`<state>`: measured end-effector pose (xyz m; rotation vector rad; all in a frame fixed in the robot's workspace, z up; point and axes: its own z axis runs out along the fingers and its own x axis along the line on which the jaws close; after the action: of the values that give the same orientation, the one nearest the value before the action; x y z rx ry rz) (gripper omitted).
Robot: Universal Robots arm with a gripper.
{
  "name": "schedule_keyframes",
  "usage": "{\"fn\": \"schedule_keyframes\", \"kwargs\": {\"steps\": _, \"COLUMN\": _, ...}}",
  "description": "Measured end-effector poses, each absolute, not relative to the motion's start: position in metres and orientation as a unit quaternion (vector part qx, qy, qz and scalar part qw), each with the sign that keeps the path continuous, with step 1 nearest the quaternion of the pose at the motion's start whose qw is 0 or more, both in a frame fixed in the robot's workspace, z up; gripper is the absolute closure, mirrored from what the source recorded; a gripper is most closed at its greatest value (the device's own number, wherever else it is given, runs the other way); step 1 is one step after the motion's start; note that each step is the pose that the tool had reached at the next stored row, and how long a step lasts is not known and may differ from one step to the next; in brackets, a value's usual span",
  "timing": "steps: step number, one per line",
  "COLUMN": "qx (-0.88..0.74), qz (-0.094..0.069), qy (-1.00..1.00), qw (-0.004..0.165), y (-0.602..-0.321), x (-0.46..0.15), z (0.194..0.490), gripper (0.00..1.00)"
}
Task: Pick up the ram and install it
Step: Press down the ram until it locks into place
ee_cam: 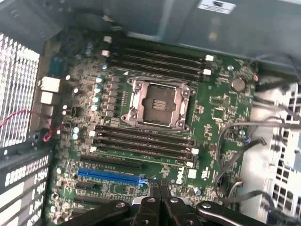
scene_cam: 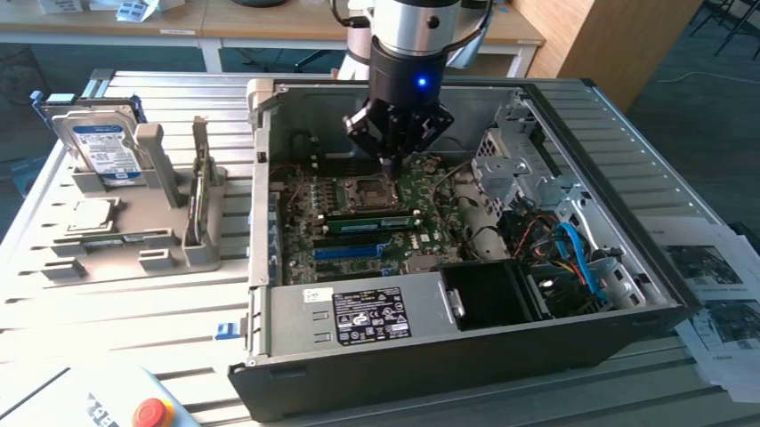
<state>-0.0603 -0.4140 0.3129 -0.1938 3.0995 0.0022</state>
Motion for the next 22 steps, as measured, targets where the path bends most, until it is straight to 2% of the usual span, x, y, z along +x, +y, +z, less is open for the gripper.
{"fn": "schedule_keyframes", "kwargs": {"steps": 7, "qx": -0.006, "qz": 0.0, "qy": 1.0, "qw": 0.019, "y": -0.414, "x": -0.0603, "z": 0.3129, "gripper": 0.9}}
{"fn": "schedule_keyframes", "kwargs": {"steps": 22, "qx": -0.006, "qz": 0.001, "qy": 1.0, "qw": 0.015, "y": -0.4139, "x": -0.0603, "z": 0.3129, "gripper": 0.9}}
